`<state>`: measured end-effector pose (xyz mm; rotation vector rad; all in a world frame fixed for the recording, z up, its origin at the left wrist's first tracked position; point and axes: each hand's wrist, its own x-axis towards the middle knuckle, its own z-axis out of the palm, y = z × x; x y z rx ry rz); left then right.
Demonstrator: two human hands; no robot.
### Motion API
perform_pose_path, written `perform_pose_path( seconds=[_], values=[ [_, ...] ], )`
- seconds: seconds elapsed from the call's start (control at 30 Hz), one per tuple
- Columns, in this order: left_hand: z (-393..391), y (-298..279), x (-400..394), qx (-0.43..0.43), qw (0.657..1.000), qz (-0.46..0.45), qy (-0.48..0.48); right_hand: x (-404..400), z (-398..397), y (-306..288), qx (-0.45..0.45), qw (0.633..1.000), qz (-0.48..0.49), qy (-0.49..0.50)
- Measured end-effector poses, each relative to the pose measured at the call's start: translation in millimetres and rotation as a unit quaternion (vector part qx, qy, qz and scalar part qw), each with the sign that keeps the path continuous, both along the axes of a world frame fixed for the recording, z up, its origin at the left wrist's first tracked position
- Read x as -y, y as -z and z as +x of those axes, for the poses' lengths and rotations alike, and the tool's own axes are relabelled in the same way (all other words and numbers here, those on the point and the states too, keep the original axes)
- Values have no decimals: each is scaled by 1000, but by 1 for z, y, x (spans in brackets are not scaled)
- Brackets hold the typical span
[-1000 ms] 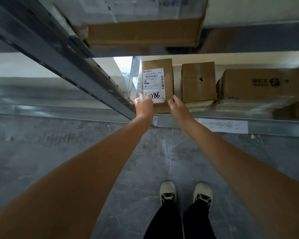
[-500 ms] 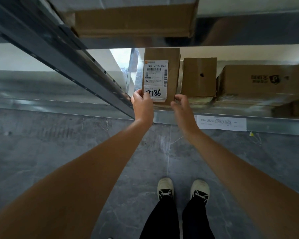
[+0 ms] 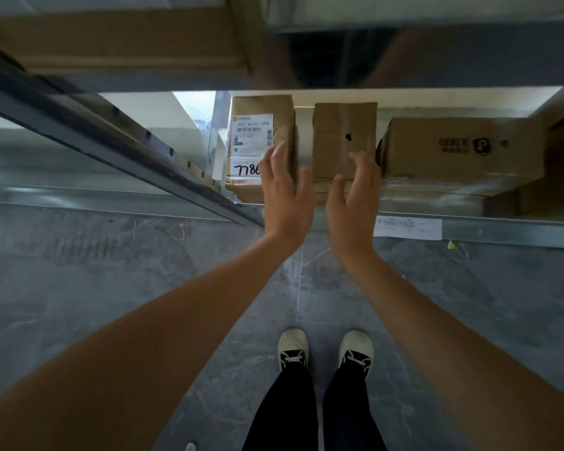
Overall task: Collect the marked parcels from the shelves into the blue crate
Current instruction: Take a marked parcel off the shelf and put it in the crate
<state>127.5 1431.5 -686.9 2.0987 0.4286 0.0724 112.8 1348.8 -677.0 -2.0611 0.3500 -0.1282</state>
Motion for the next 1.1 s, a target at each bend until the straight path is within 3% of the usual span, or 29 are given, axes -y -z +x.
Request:
perform_pose_path(
  seconds=[0.1,0.23,0.4,0.57,0.67,0.77,0.97,1.1],
  values=[
    [8,-1,25,-121,985,-123,0,23,9,3,-104,995,2,-6],
    [18,-3,39,-224,949,-216,-55,42,27,7,-222,965,141,9],
    [19,-13,35,-179,938,-253,-155,57,33,4,-242,958,153,-26],
    [25,-29,23,-147,920,-316,-179,72,28,-11,-168,955,244,-2],
    [22,-35,27,-127,923,-311,-186,76,29,-18,-165,937,308,-6],
    [20,-38,28,-107,926,-292,-214,80,26,-21,-190,933,307,5],
    [19,-45,25,-123,923,-317,-177,91,11,-19,-219,902,371,34],
    [11,-39,20,-146,922,-325,-153,90,8,-16,-218,905,364,35]
  ],
)
